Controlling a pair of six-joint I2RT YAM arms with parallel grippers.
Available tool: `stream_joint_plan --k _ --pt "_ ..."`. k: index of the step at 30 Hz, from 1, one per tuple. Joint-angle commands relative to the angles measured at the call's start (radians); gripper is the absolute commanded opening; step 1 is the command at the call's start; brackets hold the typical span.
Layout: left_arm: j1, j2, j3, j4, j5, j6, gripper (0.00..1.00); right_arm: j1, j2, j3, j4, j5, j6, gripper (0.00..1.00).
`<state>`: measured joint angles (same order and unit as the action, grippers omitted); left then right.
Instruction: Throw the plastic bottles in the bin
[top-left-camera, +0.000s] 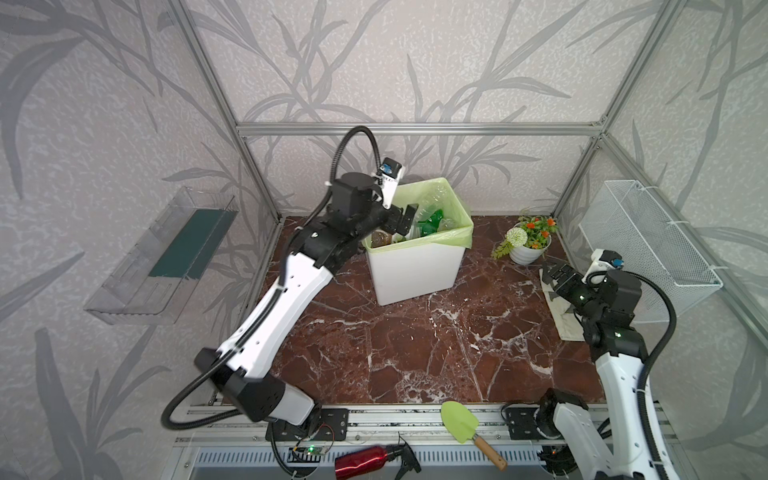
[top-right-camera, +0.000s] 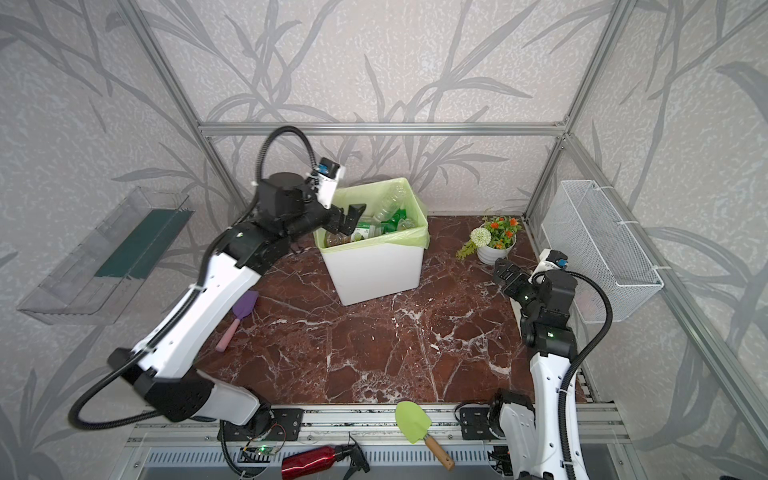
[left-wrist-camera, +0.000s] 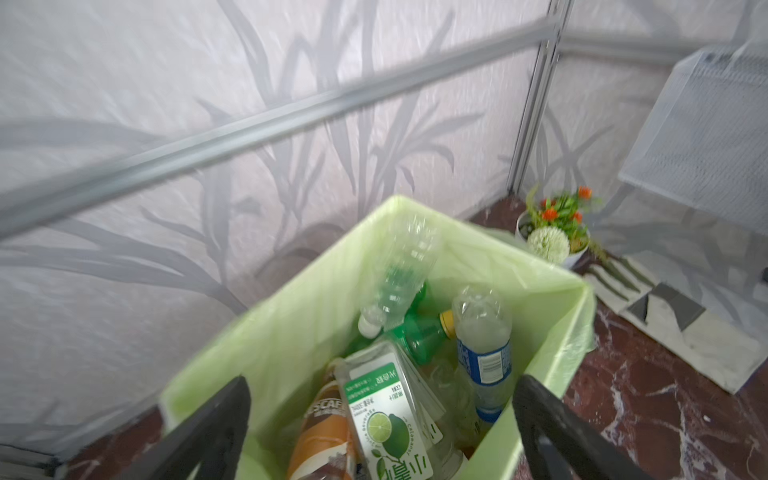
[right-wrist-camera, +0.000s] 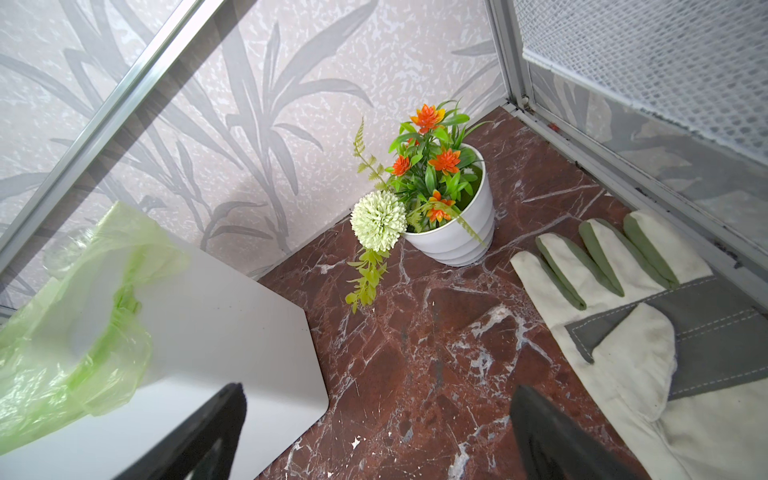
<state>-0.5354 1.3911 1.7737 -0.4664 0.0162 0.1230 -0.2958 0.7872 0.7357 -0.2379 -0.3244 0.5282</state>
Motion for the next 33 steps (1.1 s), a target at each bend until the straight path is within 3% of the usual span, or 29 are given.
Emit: stream_joint_plan --k 1,9,14,18,23,26,33 --pt "-0.003 -0.154 -0.046 0.137 -0.088 0.059 0.99 -0.004 -0.006 -0.006 0.023 -0.018 0.018 1.00" --pt "-0.003 -0.278 -0.357 0.303 -0.242 0.064 0.99 -0.005 -0.003 -0.066 0.094 0.027 -0.042 1.00" --pt "0.005 -0.351 -0.549 0.402 -0.487 0.015 0.99 -0.003 0.033 -0.243 0.406 0.079 -0.114 0.99" --pt "0.012 -0.424 -0.786 0.527 -0.694 0.003 0.99 0.017 0.114 -0.388 0.752 0.122 -0.176 0.99" --pt "0.106 -0.479 -1.005 0.583 -0.871 -0.090 0.99 0.231 0.322 -0.403 0.952 0.288 -0.485 0.99" --pt "0.198 -0.504 -1.119 0.581 -0.909 -0.178 0.99 0.300 0.489 -0.431 1.195 0.337 -0.565 0.99" --pt "0.325 -0.488 -1.412 0.811 -0.933 -0.302 0.99 0.327 0.507 -0.363 1.065 0.289 -0.558 0.99"
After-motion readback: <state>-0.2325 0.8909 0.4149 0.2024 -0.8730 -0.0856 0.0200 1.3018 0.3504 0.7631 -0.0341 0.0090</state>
